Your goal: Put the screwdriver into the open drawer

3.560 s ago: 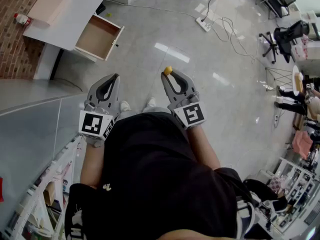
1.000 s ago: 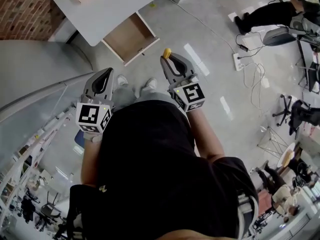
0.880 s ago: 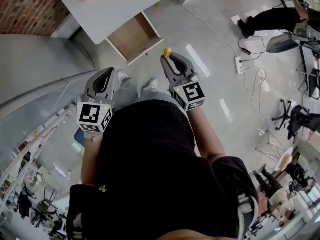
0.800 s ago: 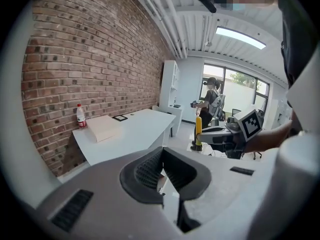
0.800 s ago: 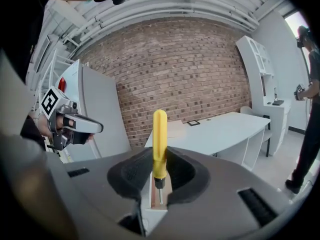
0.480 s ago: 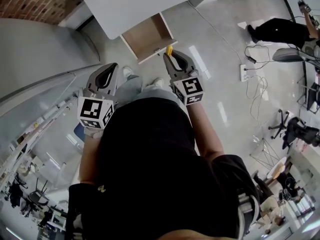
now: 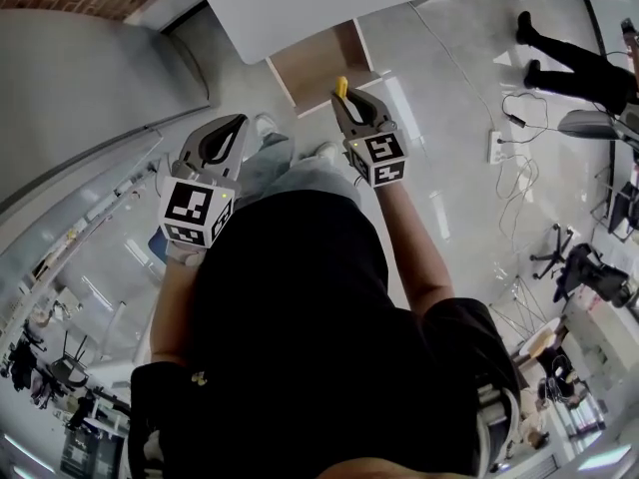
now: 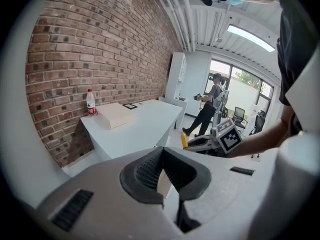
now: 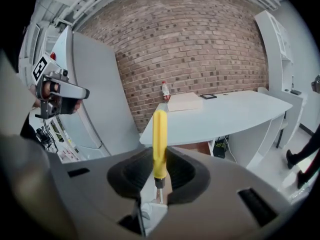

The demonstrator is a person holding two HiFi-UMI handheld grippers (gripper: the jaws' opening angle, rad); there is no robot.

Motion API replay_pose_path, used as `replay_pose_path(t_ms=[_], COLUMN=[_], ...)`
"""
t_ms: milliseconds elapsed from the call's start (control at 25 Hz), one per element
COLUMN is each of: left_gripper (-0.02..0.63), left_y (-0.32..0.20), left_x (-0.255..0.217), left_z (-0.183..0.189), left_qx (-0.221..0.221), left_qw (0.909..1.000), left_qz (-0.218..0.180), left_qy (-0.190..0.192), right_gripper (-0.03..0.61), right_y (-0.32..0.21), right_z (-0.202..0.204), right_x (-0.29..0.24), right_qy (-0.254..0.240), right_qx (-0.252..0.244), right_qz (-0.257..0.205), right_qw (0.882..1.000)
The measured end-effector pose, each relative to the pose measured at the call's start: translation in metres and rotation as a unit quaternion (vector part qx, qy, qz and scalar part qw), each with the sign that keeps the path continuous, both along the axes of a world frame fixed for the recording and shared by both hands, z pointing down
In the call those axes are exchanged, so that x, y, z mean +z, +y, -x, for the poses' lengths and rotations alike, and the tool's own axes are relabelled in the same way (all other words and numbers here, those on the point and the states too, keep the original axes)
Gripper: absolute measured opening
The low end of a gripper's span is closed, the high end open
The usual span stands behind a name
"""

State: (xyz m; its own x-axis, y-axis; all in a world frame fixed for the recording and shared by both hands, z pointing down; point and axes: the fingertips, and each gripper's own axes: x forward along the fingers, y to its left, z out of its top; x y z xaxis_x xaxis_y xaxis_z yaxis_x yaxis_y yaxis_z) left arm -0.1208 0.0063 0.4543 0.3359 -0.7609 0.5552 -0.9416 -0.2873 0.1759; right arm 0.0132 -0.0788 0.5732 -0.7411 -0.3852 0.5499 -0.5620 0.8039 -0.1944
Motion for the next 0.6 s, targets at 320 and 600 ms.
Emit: replay_pose_path(t_ms=[320,600], left_gripper=[0.005,0.005], left_y=[0.002,0.008], left_x=[0.043,0.081], left_z=[0.026,0.040], left_qx=[0.017,0.019], left_qw=[0.9991,0.9976], left_qz=[0.038,0.067], left_qy=[-0.001,0.004], right_gripper=[0.084,0.084], right_y=[-0.010,-0.017], right_z=[0.040,0.069], right_x=[0.068,0.135], right_qy=[0.038,0.073], right_qx=[-0.025,-0.050], right_qz=[0.031,0.049], right_qw=[0.998,0.995])
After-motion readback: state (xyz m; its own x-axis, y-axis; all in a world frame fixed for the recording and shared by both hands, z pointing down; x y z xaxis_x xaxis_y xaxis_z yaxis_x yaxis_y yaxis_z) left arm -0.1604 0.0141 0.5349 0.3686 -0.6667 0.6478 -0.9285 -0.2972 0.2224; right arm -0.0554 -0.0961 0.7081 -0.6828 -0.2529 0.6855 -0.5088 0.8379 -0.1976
